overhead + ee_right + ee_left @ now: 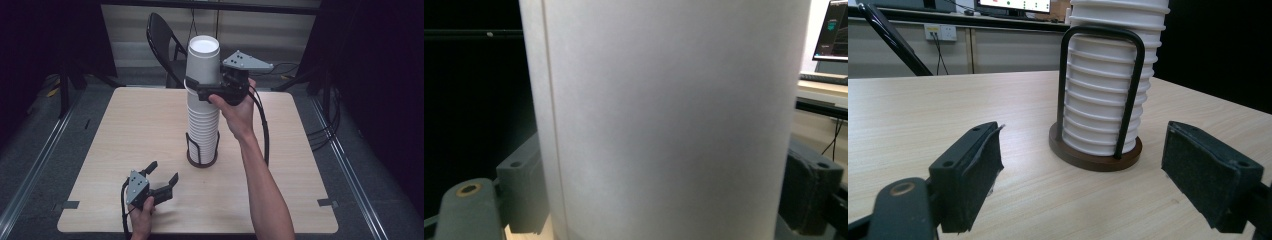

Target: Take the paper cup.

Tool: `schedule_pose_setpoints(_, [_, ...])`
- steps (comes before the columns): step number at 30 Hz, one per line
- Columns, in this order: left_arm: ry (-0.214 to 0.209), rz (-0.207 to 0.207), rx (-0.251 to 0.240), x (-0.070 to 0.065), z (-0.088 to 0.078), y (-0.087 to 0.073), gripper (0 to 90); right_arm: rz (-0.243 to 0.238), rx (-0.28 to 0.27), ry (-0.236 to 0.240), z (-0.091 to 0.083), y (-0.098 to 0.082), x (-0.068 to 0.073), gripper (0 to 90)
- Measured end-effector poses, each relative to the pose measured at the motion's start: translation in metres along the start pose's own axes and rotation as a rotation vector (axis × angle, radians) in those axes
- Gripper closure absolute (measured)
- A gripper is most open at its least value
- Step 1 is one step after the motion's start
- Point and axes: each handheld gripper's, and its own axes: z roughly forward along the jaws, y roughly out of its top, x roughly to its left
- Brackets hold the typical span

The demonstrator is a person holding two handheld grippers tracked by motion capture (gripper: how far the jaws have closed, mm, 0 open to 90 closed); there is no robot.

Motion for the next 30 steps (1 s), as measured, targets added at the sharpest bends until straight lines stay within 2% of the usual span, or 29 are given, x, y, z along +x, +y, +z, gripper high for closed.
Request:
schedule_pose_setpoints(22, [-0.003, -0.004, 0.000, 0.000, 0.000, 0.000, 16.1, 0.000, -0.060, 0.019, -0.001, 0.025, 0.000, 13.7])
schedule_pose_setpoints(26, [-0.001, -0.002, 0.001, 0.000, 0.000, 0.000, 16.1, 0.007, -0.088, 0.025, -0.004, 0.030, 0.001, 13.8])
schedule_pose_setpoints(29, [-0.001, -0.003, 0.000, 0.000, 0.000, 0.000, 16.1, 0.007, -0.089, 0.024, -0.004, 0.031, 0.001, 13.9])
schedule_pose_setpoints(30, [-0.001, -0.002, 0.000, 0.000, 0.000, 0.000, 16.1, 0.019, -0.096, 0.026, -0.005, 0.031, 0.002, 14.0])
